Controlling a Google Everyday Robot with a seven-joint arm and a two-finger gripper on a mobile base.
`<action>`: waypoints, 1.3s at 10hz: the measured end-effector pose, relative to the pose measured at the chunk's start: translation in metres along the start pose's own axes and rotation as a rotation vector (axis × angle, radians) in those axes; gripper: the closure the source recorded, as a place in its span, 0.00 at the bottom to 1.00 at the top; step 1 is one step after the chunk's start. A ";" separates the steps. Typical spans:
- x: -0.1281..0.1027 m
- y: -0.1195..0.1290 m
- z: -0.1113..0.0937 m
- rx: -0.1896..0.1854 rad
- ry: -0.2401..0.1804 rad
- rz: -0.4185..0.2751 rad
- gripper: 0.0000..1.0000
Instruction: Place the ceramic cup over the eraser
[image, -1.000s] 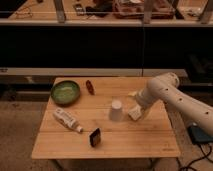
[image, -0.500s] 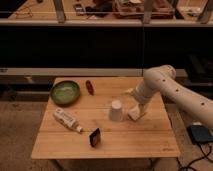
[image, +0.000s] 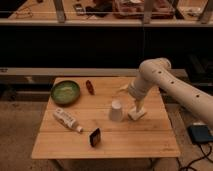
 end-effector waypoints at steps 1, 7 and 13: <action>0.000 -0.004 -0.003 -0.011 0.025 -0.023 0.20; -0.039 -0.038 0.019 -0.159 0.070 -0.200 0.20; -0.039 -0.042 0.077 -0.176 -0.065 -0.200 0.20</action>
